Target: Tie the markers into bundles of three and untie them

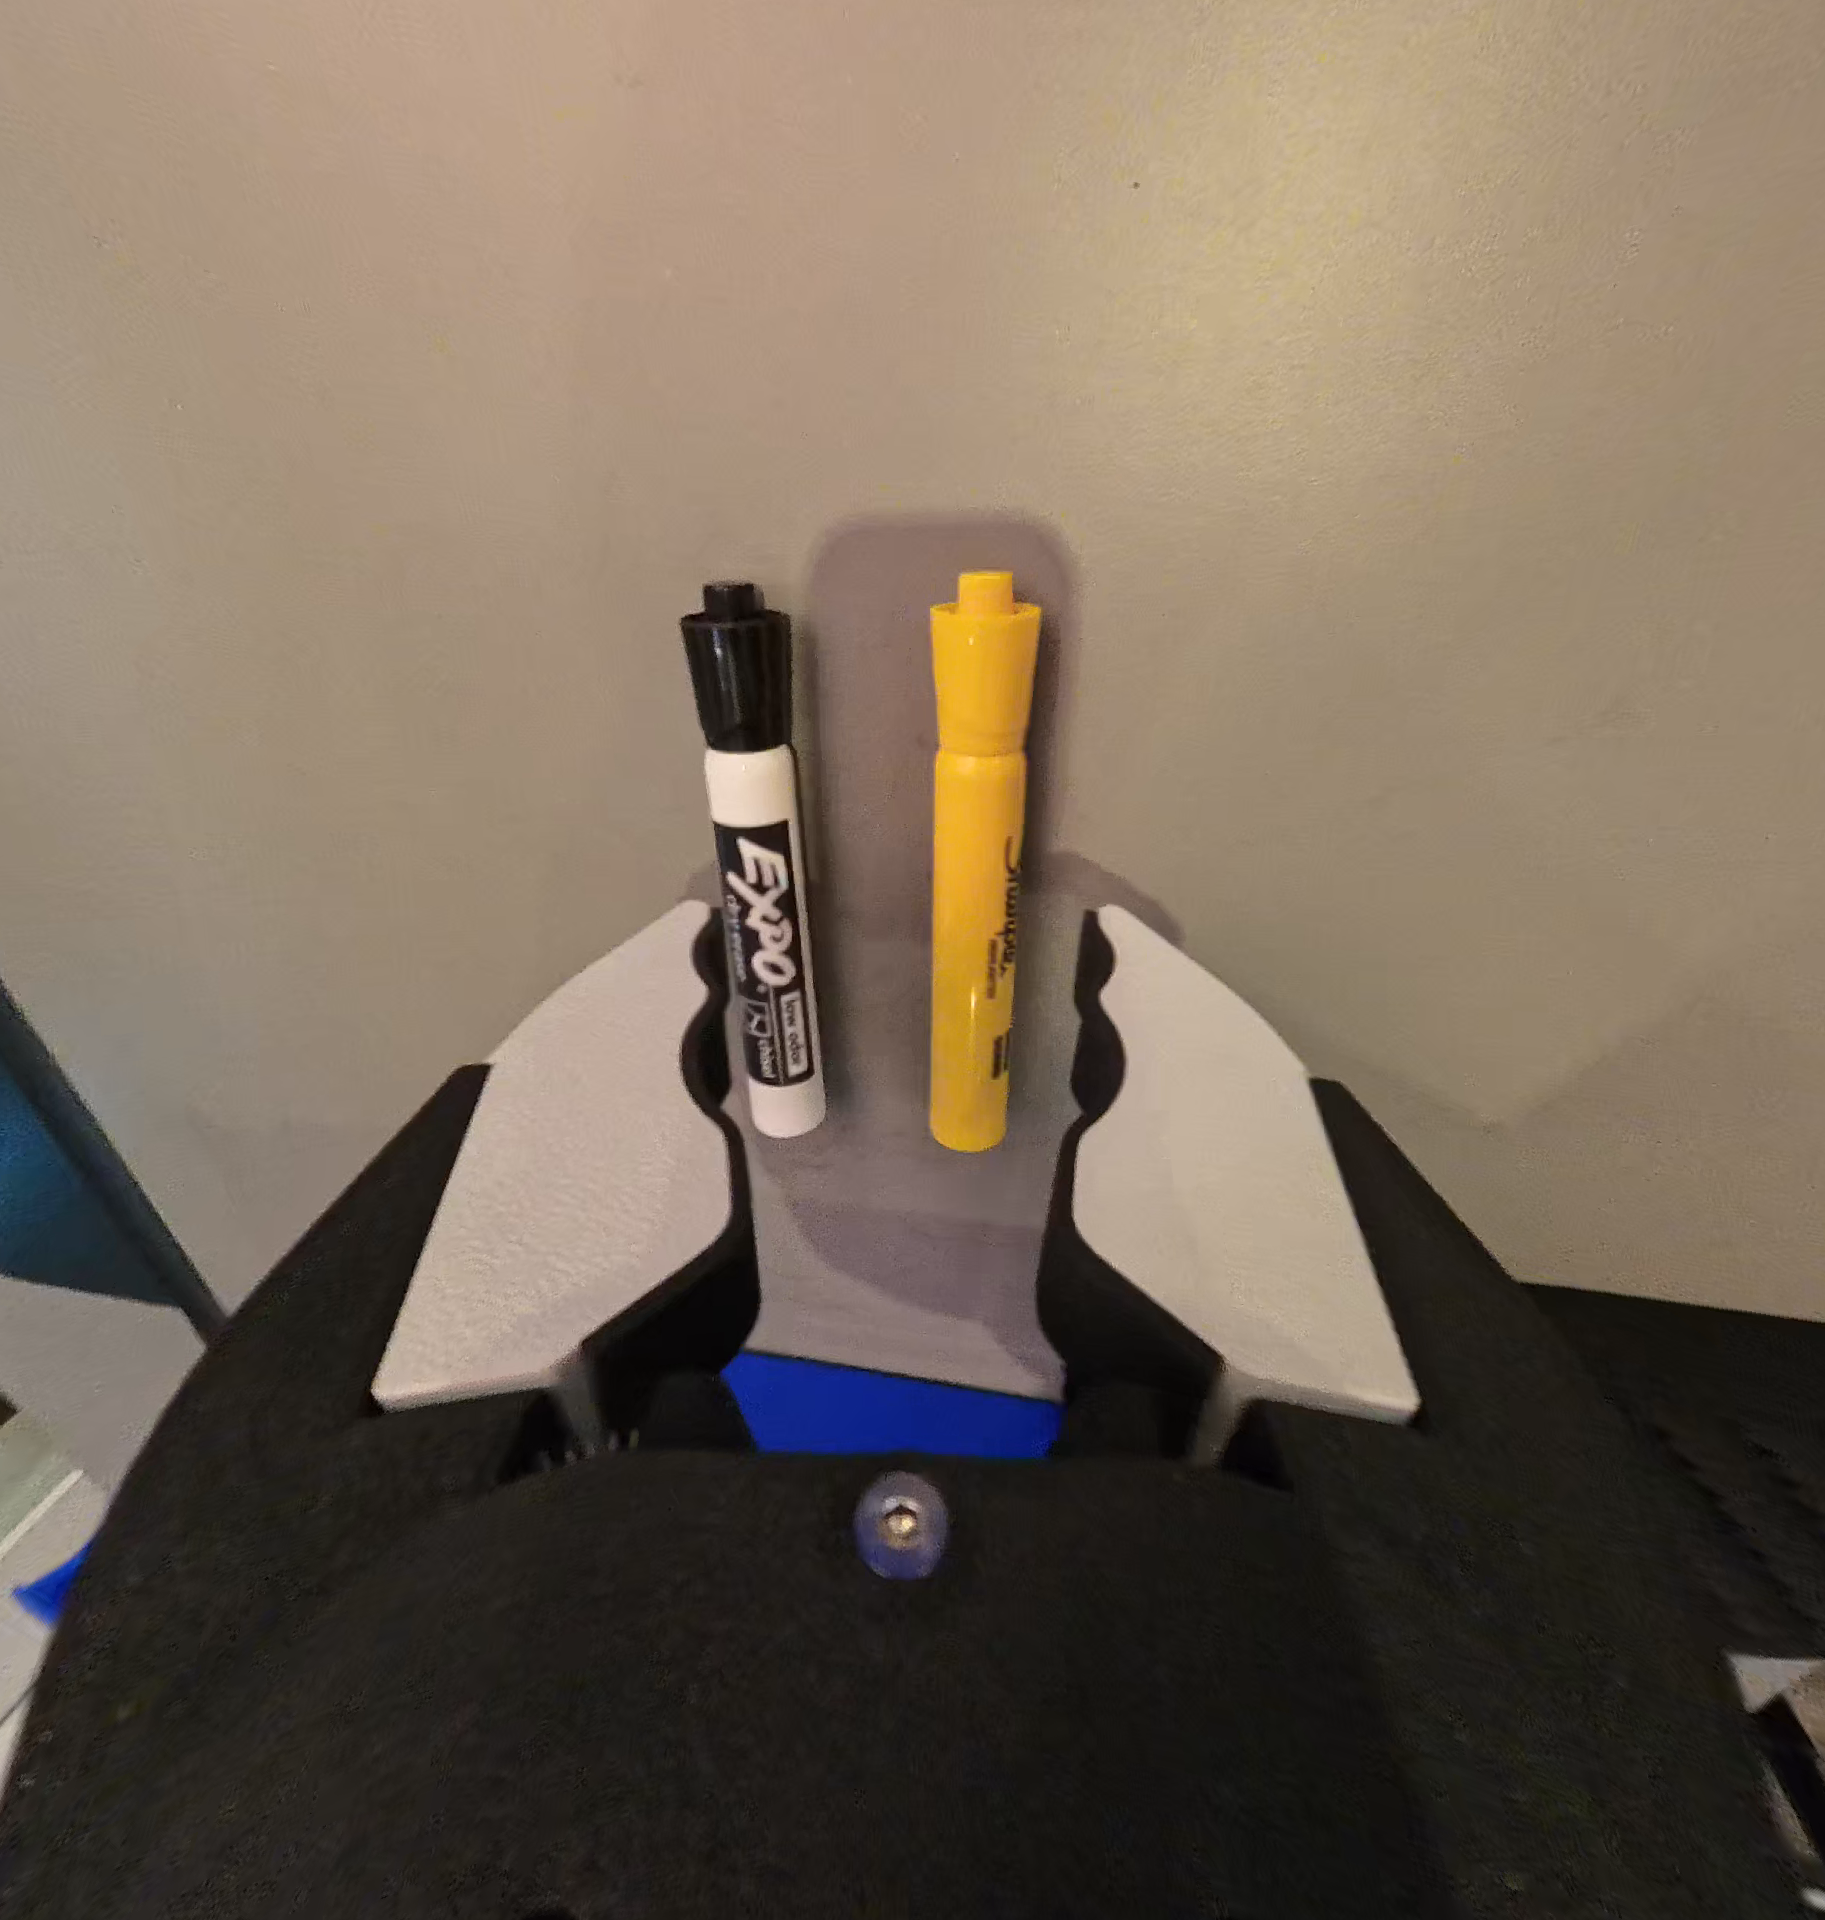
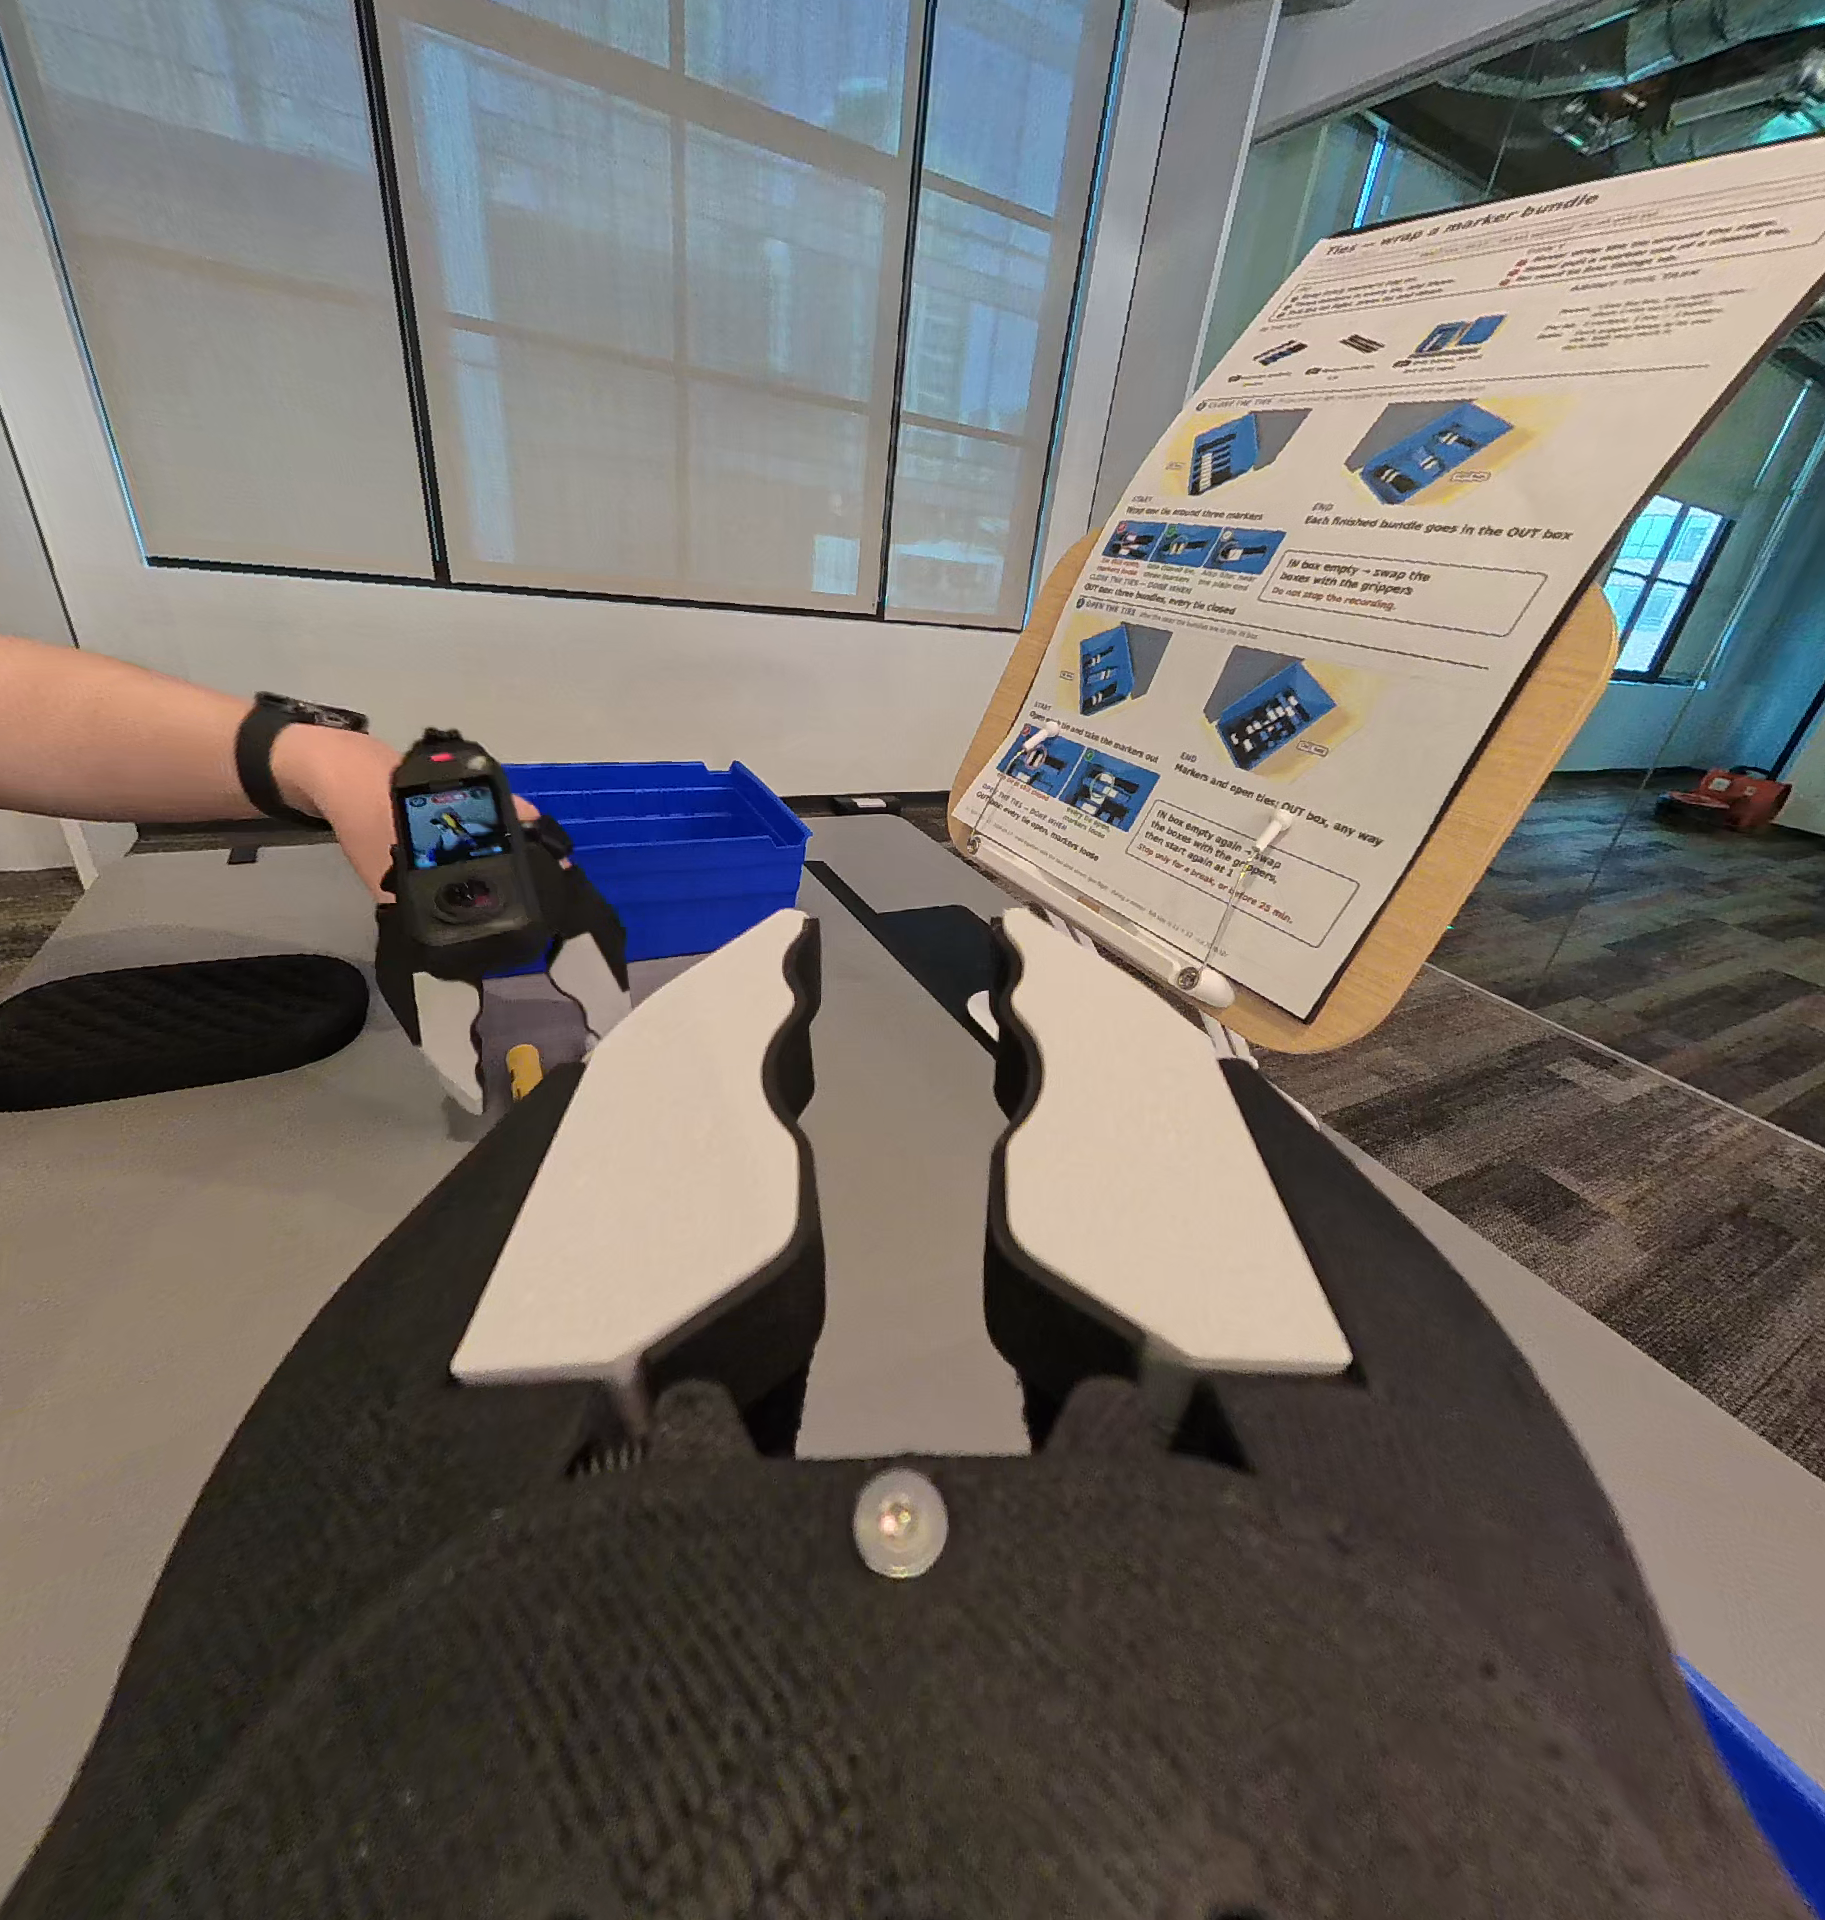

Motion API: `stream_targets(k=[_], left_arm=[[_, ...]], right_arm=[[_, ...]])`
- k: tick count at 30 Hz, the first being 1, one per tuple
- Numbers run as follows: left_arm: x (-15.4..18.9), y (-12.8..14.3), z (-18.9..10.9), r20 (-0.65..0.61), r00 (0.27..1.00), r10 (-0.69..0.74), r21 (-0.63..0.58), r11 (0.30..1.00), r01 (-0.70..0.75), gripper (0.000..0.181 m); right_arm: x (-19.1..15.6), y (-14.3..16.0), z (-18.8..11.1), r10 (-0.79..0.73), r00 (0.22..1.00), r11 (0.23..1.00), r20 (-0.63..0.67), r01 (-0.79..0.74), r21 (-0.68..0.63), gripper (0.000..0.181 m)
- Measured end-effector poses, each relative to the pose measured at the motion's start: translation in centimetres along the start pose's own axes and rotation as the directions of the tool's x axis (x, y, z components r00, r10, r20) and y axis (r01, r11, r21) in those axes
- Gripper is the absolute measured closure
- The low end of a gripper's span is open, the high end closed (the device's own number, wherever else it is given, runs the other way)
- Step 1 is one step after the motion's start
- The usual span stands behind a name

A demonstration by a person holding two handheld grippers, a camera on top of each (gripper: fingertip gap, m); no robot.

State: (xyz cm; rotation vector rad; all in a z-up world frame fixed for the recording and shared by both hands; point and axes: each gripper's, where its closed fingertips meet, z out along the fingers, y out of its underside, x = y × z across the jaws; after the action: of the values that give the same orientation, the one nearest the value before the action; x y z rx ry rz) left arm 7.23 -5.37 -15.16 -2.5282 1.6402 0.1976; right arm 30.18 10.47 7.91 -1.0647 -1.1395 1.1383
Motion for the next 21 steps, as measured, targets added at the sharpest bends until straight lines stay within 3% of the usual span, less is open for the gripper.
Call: stream_targets(k=[2, 6, 15, 21], left_arm=[[0.4, 0.2, 1.0, -0.046, 0.999, 0.012, -0.007, 1.0, -0.012, 0.103], [-0.4, 1.0, 2.5, -0.005, 0.998, 0.06, -0.036, 0.998, -0.06, 0.1], [-0.5, 1.3, 2.7, -0.064, 0.997, 0.035, -0.025, 0.999, -0.037, 0.132], [-0.6, 1.4, 2.7, -0.077, 0.996, 0.034, -0.016, 0.999, -0.035, 0.141]], right_arm=[[0.0, 0.0, -0.1, 0.003, 1.0, 1.0, 0.0, -0.003, 0.002, 0.15], [0.1, 0.1, -0.3, 0.013, 1.0, 1.0, -0.003, -0.013, 0.009, 0.15], [0.2, 0.7, 0.0, 0.025, 1.0, 1.0, 0.001, -0.025, -0.006, 0.15], [0.3, 0.7, 0.0, 0.028, 1.0, 1.0, 0.0, -0.028, -0.001, 0.149]])
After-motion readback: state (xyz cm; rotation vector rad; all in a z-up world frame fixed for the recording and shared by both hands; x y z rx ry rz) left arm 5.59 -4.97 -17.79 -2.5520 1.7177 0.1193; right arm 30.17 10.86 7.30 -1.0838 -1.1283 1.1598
